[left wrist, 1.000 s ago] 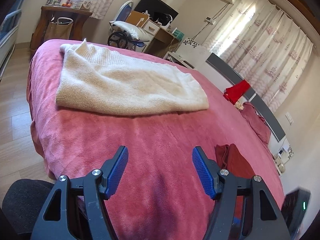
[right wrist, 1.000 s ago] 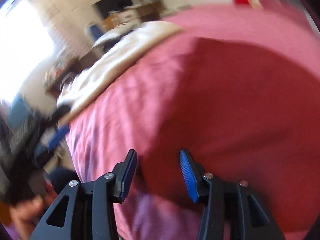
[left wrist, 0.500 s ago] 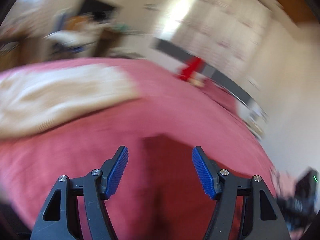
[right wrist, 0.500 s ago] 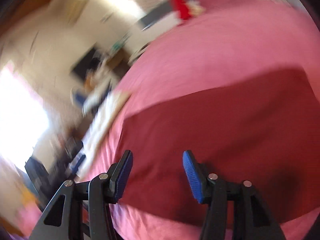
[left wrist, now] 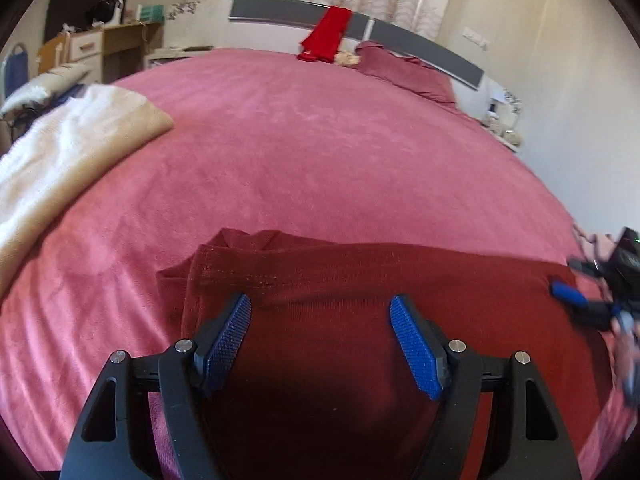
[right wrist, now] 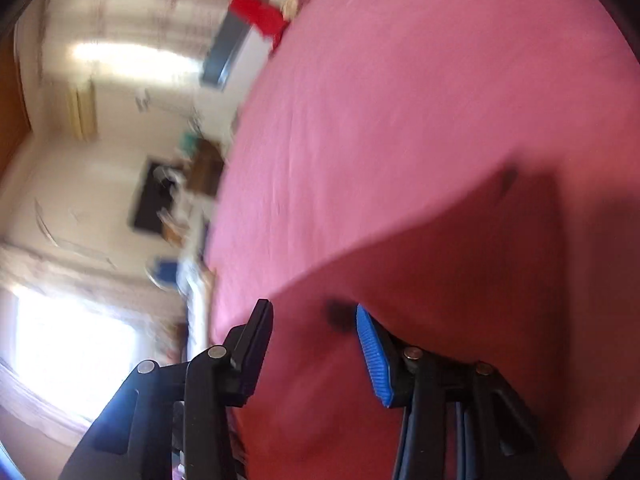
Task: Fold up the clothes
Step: 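Grasp the folded dark red garment edge with both grippers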
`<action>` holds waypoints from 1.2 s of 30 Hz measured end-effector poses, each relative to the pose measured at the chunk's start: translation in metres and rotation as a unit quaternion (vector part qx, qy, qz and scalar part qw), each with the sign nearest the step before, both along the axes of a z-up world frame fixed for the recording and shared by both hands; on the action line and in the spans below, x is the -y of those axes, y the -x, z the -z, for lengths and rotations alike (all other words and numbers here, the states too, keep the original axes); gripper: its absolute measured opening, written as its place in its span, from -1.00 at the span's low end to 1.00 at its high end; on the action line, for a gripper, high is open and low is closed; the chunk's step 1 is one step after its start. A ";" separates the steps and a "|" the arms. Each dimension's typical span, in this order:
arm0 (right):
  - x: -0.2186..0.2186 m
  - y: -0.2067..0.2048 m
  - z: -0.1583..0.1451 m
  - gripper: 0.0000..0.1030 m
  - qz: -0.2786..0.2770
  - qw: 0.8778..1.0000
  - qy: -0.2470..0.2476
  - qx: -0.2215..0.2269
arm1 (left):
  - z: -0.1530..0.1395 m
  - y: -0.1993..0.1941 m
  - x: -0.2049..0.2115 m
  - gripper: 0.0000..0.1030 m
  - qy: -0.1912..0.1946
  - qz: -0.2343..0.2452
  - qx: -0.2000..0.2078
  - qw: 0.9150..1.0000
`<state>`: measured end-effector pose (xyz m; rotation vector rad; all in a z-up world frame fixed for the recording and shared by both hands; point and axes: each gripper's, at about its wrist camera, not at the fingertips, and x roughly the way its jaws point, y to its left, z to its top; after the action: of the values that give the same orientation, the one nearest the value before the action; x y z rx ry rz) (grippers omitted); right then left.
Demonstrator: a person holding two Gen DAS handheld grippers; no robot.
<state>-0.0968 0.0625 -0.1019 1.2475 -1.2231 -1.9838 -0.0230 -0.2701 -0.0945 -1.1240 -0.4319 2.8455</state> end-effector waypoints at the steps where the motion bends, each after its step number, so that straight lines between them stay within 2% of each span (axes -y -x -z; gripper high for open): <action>1: -0.013 0.000 0.000 -0.34 0.019 1.000 0.007 -0.002 | 0.001 0.000 0.002 0.44 -0.007 0.001 -0.003 1.000; 2: -0.023 -0.005 -0.006 -0.36 0.043 0.999 0.000 -0.009 | 0.000 -0.001 0.003 0.44 -0.014 0.002 -0.004 1.000; 4: -0.042 -0.015 -0.017 -0.16 0.091 0.996 -0.014 -0.021 | -0.002 -0.001 0.007 0.44 -0.027 0.002 -0.006 1.000; 6: -0.057 -0.029 -0.030 -0.12 0.123 0.992 -0.013 -0.039 | -0.011 -0.005 0.005 0.44 -0.030 -0.007 -0.004 1.000; 8: -0.038 -0.054 -0.041 -0.12 0.080 0.995 0.011 -0.057 | -0.022 -0.017 -0.002 0.45 -0.024 -0.019 -0.013 0.999; 11: 0.008 -0.089 -0.044 -0.10 -0.013 0.998 -0.033 -0.050 | -0.042 -0.043 -0.024 0.46 -0.016 -0.013 -0.056 0.998; 13: 0.039 -0.111 -0.033 -0.10 -0.064 0.996 -0.042 -0.047 | -0.042 -0.056 -0.036 0.56 0.014 -0.005 -0.057 0.998; 15: 0.054 -0.122 -0.012 -0.17 -0.076 0.995 -0.065 -0.025 | -0.028 -0.060 -0.036 0.56 0.046 -0.010 -0.017 0.999; 16: 0.049 -0.123 -0.005 -0.19 -0.063 0.995 -0.074 -0.017 | -0.017 -0.060 -0.031 0.56 0.058 -0.017 0.011 0.998; 17: 0.038 -0.123 -0.001 -0.30 -0.038 0.997 -0.066 -0.016 | -0.009 -0.062 -0.022 0.56 0.065 -0.027 0.036 0.997; 20: -0.005 -0.136 -0.006 -0.24 0.062 0.996 -0.060 -0.003 | -0.009 -0.083 0.013 0.58 0.015 -0.070 0.053 0.996; 21: -0.015 -0.145 -0.016 -0.14 0.083 0.994 -0.071 -0.007 | -0.013 -0.093 0.022 0.58 -0.007 -0.091 0.047 0.995; 24: -0.020 -0.162 -0.042 -0.09 0.070 0.988 -0.132 -0.029 | -0.024 -0.126 0.045 0.58 -0.074 -0.157 0.016 0.985; 25: -0.018 -0.165 -0.046 -0.09 0.055 0.988 -0.139 -0.028 | -0.024 -0.136 0.050 0.58 -0.098 -0.176 0.009 0.979; 27: -0.019 -0.172 -0.047 -0.09 0.036 0.990 -0.133 -0.030 | -0.023 -0.143 0.055 0.58 -0.121 -0.193 0.014 0.974; 29: -0.009 -0.166 -0.042 -0.09 0.023 0.992 -0.122 -0.027 | -0.021 -0.139 0.061 0.58 -0.130 -0.190 0.034 0.973; 33: -0.059 -0.167 -0.040 -0.09 -0.011 0.989 -0.144 -0.022 | -0.019 -0.120 0.067 0.61 -0.143 -0.139 0.073 0.977; 36: -0.088 -0.157 -0.042 -0.09 -0.016 0.989 -0.150 -0.006 | -0.025 -0.099 0.068 0.66 -0.133 -0.098 0.098 0.981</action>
<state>0.0603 0.1506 -0.0596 1.3822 -0.9153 -2.2068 0.0758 -0.3381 -0.0693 -1.3777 -0.9550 2.7289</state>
